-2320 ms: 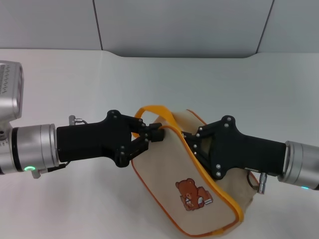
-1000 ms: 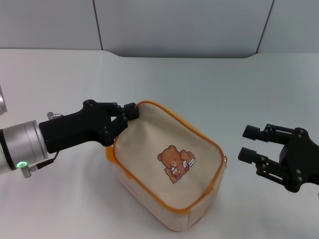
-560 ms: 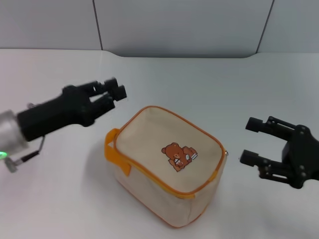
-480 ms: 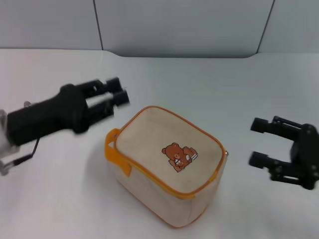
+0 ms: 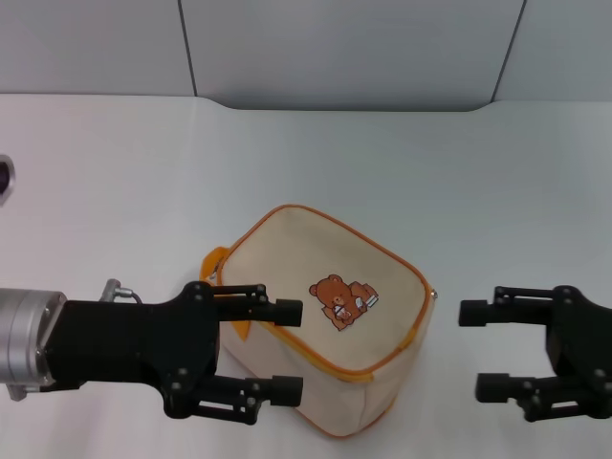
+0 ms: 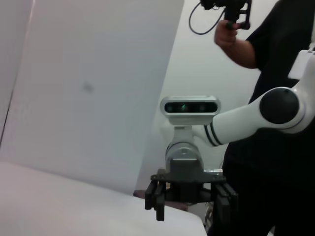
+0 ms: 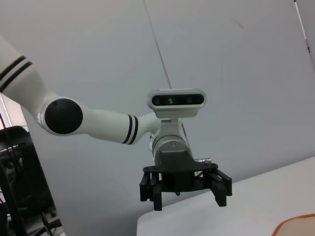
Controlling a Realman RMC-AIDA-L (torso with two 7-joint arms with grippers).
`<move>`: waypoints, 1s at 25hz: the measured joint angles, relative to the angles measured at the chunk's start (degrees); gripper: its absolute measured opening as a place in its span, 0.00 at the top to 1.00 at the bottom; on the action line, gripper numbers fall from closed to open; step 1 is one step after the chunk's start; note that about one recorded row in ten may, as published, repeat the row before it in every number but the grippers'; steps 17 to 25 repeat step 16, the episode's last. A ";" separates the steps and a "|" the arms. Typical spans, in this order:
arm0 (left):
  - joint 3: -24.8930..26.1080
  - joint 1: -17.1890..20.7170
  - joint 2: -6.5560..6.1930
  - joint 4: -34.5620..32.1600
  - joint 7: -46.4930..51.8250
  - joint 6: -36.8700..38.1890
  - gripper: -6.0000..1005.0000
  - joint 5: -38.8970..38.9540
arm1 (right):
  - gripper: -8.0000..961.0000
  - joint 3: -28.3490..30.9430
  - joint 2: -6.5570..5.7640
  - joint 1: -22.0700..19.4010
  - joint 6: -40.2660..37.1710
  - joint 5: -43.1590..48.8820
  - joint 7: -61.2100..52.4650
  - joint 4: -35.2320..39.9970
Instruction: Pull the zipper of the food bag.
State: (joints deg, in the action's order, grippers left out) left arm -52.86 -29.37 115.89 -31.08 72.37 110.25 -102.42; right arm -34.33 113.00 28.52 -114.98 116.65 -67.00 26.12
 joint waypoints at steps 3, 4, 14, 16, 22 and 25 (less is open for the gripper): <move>0.33 0.30 -0.16 0.00 0.14 -0.27 0.24 -0.12 | 0.21 -0.03 0.48 0.04 0.59 0.03 0.27 0.19; 0.44 0.44 -0.32 0.00 0.27 -0.27 0.22 -0.14 | 0.21 -0.03 0.55 0.13 0.63 0.03 0.29 0.20; 0.67 1.07 -0.46 -0.04 0.32 -0.31 0.22 0.04 | 0.21 0.05 0.77 0.31 0.74 -0.21 1.03 0.25; 0.75 1.10 -0.42 -0.04 0.32 -0.31 0.22 0.06 | 0.21 0.01 0.77 0.38 0.74 -0.23 1.04 0.25; 0.75 1.10 -0.42 -0.04 0.32 -0.31 0.22 0.06 | 0.21 0.01 0.77 0.38 0.74 -0.23 1.04 0.25; 0.75 1.10 -0.42 -0.04 0.32 -0.31 0.22 0.06 | 0.21 0.01 0.77 0.38 0.74 -0.23 1.04 0.25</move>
